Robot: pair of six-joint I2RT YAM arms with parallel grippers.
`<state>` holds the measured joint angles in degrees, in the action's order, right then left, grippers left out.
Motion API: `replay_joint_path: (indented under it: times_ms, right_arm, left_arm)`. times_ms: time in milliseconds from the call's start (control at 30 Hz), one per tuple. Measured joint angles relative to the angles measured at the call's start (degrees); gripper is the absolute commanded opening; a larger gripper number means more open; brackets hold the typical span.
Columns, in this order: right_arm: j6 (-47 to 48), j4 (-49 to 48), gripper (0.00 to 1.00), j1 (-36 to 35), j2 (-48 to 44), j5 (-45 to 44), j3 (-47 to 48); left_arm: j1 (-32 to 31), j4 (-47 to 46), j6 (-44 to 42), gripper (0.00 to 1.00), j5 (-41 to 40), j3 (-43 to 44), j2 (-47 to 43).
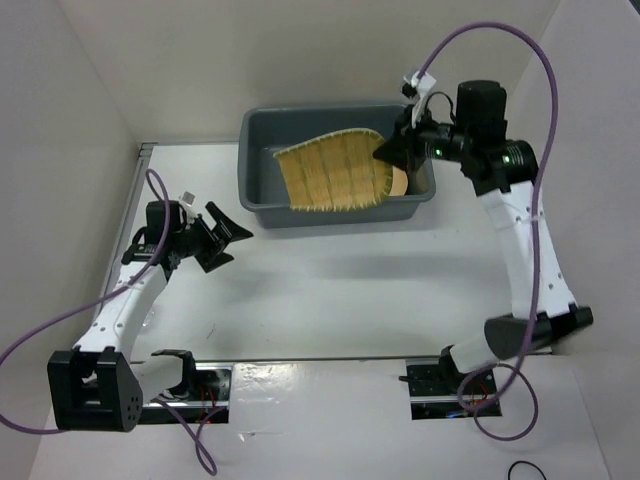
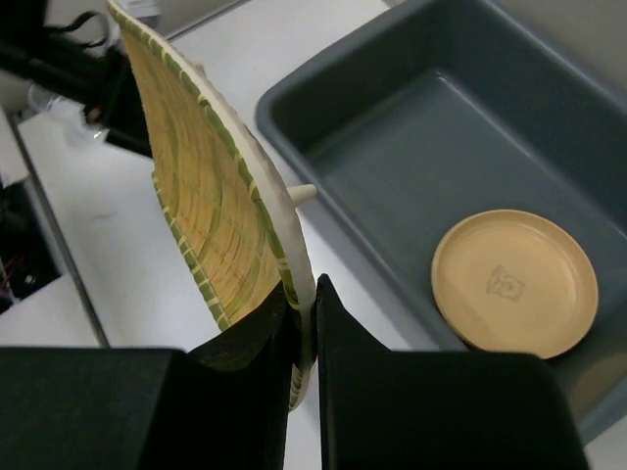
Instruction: Place the mixed dishes into the plastic bin
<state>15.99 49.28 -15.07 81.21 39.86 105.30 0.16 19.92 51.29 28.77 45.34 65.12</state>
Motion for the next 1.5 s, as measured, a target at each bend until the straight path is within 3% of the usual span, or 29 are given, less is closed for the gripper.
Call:
replay_joint_path:
  times_ms: [167,433,800,900,1133,1233,1267,1367,1500]
  right_arm:
    - [-5.03,-2.56,0.0,7.15,16.15,0.68,11.21]
    - [-7.48,-3.28,0.0,17.88,42.21,-6.34,14.91]
    - [-6.29,-2.03,0.0,17.38,49.11,-8.26,23.19]
    - [-6.32,-2.54,0.1,17.35,50.77,-9.6,25.0]
    - [-7.85,-2.73,0.22,17.35,54.01,-12.52,26.21]
    - [-8.7,-3.17,0.51,16.94,54.14,-13.84,26.91]
    - [-8.96,-3.5,0.66,16.87,54.14,-14.12,27.28]
    - [-9.33,-4.7,0.82,16.59,53.81,-14.8,28.22]
    - [-11.78,-5.55,0.88,17.16,50.95,-16.55,26.91]
  left_arm:
    - [2.32,1.97,-0.15,1.0,0.09,-0.24,-4.59]
    - [4.61,3.91,-0.33,1.0,1.2,-2.16,-9.31]
    - [6.56,6.64,-1.66,1.0,1.77,-2.64,-10.05]
    - [6.62,7.13,-1.79,1.0,1.79,-2.64,-10.05]
    - [6.69,7.52,-1.84,1.0,1.86,-2.64,-9.49]
    - [7.1,7.67,-2.01,1.0,1.9,-2.6,-8.76]
    - [7.23,7.76,-2.1,1.0,1.92,-2.58,-8.57]
    - [7.91,9.88,-3.41,1.0,1.44,-1.42,-7.91]
    - [10.43,15.34,-7.17,1.0,-0.98,5.62,-6.16]
